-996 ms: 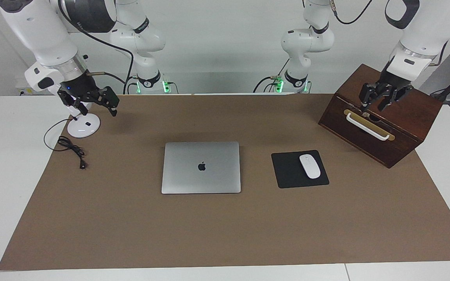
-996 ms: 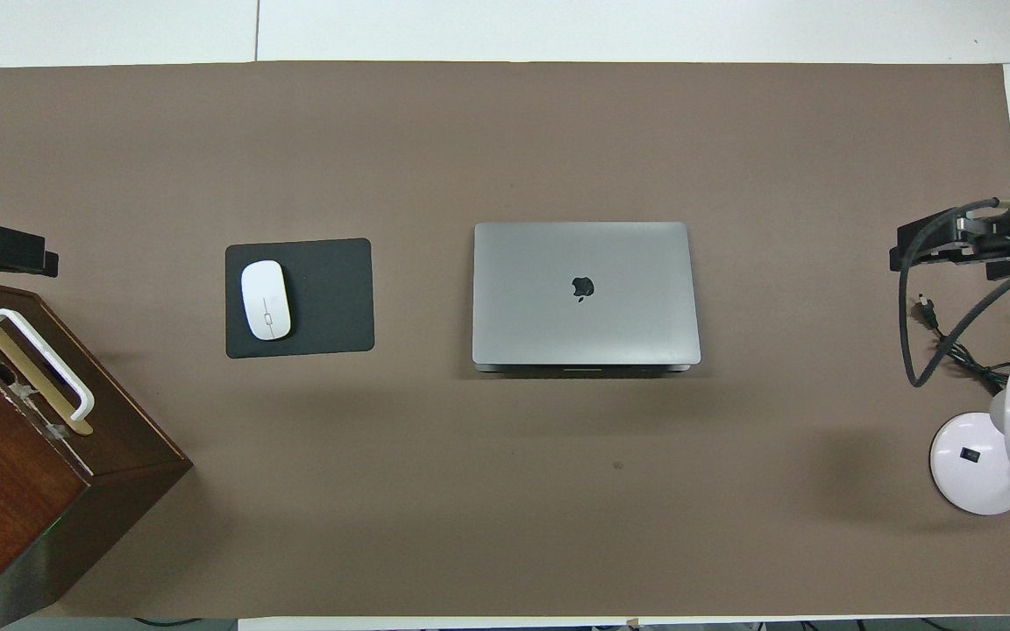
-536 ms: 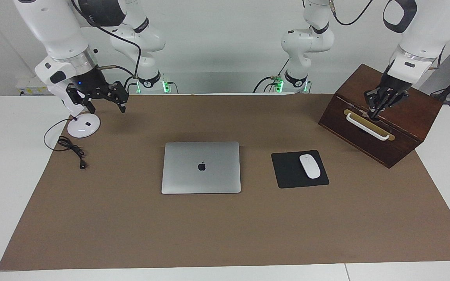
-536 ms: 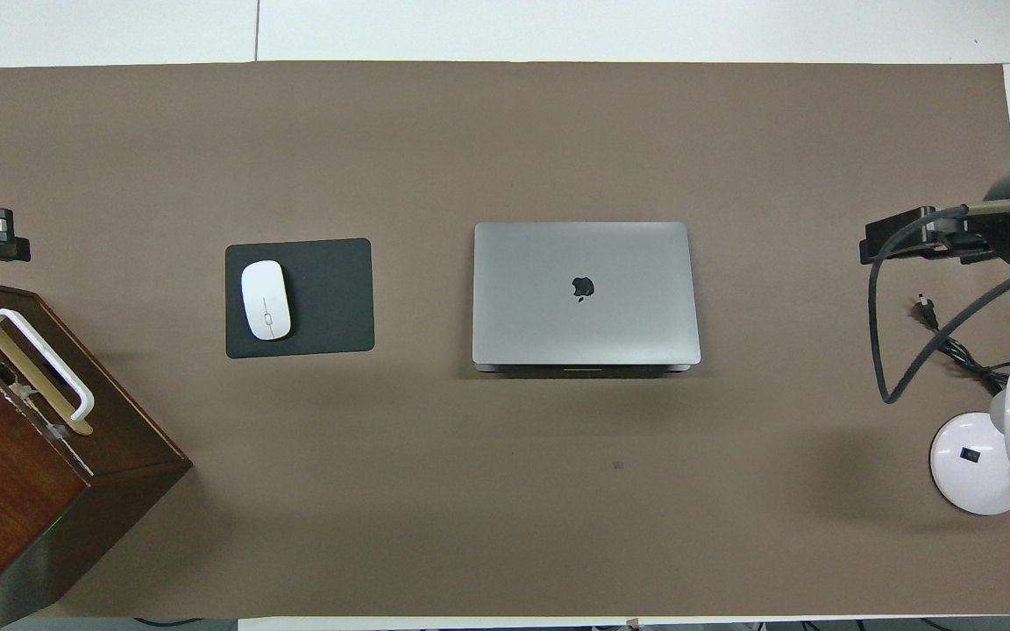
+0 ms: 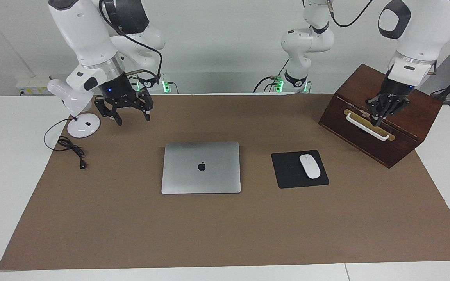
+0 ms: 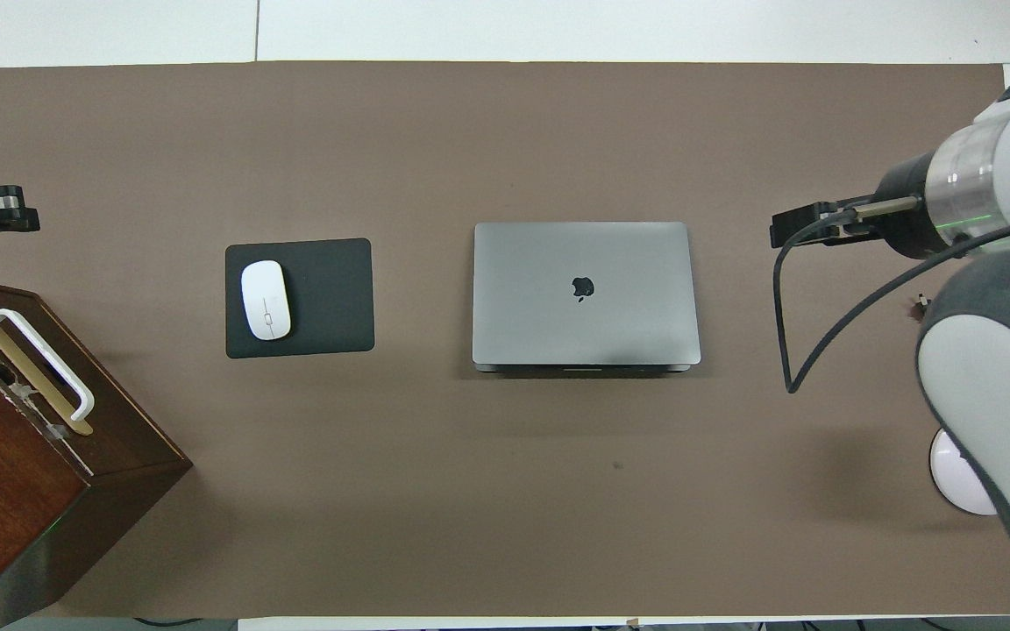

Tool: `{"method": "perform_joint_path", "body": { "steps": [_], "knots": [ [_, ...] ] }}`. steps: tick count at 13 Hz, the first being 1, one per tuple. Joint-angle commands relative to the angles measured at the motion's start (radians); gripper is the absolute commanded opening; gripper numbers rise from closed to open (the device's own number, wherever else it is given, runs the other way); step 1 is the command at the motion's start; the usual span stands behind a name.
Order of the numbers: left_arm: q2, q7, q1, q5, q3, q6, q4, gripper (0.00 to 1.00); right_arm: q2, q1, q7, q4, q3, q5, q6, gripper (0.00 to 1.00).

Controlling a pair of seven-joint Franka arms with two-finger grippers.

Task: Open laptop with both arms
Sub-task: 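Move the right gripper toward the laptop while the left gripper advances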

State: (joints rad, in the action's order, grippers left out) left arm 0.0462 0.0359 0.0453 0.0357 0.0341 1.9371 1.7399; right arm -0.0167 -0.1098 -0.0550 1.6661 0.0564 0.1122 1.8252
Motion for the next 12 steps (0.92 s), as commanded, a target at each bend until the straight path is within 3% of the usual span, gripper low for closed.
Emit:
{"method": "perform_joint_path", "body": {
  "steps": [1, 4, 6, 8, 12],
  "knots": [
    [0.064, 0.010, 0.022, 0.009, -0.006, 0.107, 0.125, 0.00, -0.009, -0.054, -0.026, 0.017, -0.001, 0.015, 0.036, 0.88],
    [0.110, 0.012, 0.088, 0.022, -0.006, 0.300, 0.266, 0.00, -0.003, -0.123, -0.013, 0.093, -0.001, -0.029, 0.066, 0.91],
    [0.119, 0.012, 0.131, 0.030, -0.006, 0.390, 0.332, 0.00, 0.010, -0.203, -0.013, 0.173, 0.000, -0.121, 0.101, 0.92],
    [0.130, 0.010, 0.177, 0.035, -0.006, 0.503, 0.412, 0.00, 0.011, -0.228, -0.005, 0.205, 0.000, -0.198, 0.109, 1.00],
    [0.127, 0.009, 0.269, 0.036, -0.006, 0.779, 0.594, 0.00, 0.018, -0.307, 0.079, 0.352, 0.000, -0.377, 0.223, 1.00]
  ]
}}
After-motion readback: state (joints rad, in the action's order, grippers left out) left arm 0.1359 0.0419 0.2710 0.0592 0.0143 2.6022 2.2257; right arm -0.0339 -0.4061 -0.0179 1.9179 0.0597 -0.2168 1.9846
